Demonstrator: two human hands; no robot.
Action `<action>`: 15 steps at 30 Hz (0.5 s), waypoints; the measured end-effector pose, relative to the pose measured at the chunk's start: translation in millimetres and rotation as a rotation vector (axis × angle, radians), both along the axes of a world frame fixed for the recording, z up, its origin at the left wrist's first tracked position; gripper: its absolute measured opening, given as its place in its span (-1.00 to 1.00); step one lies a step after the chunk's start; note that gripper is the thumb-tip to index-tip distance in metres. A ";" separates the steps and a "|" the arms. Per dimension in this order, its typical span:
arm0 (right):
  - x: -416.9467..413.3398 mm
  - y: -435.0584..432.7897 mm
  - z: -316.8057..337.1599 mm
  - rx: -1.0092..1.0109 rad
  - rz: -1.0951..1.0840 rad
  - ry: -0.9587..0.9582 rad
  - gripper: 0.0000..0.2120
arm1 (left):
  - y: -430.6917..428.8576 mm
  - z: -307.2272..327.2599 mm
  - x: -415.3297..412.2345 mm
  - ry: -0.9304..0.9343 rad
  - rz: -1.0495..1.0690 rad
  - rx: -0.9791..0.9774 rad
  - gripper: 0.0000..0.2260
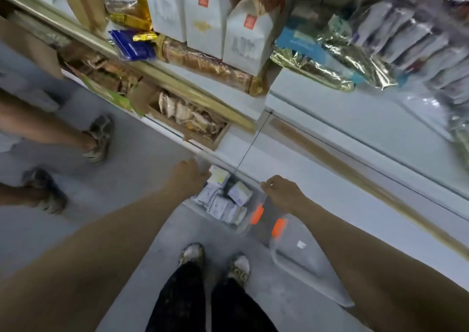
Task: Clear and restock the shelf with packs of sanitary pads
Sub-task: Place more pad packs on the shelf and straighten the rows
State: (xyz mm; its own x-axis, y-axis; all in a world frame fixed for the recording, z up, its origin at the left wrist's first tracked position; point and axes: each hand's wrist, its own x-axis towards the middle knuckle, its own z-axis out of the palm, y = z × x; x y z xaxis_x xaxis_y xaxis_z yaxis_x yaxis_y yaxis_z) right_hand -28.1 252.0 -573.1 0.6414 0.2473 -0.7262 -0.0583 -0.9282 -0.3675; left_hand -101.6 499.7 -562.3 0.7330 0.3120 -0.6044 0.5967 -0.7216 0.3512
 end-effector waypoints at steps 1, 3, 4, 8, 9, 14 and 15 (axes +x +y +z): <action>3.0 1.7 -23.3 -0.015 -0.011 0.012 -0.66 | 3.9 -21.1 4.7 0.004 0.011 -0.010 -0.56; 7.7 6.9 -71.1 -0.038 -0.038 0.019 -0.70 | 10.3 -63.8 11.6 0.013 0.011 -0.027 -0.58; 9.8 9.5 -94.1 -0.052 -0.057 0.028 -0.66 | 13.5 -86.5 13.8 0.020 0.016 -0.041 -0.61; 14.2 17.1 -188.2 -0.053 -0.123 0.085 -0.79 | 28.5 -176.0 22.6 0.034 0.094 -0.126 -0.58; 16.0 20.0 -210.6 -0.054 -0.141 0.082 -0.82 | 32.3 -198.3 25.3 0.031 0.115 -0.139 -0.52; 30.1 36.8 -319.9 -0.078 -0.112 0.081 -0.75 | 41.8 -308.4 38.4 0.096 0.183 -0.173 -0.67; 33.1 39.4 -340.5 -0.083 -0.120 0.072 -0.78 | 42.0 -326.2 42.4 0.079 0.198 -0.169 -0.63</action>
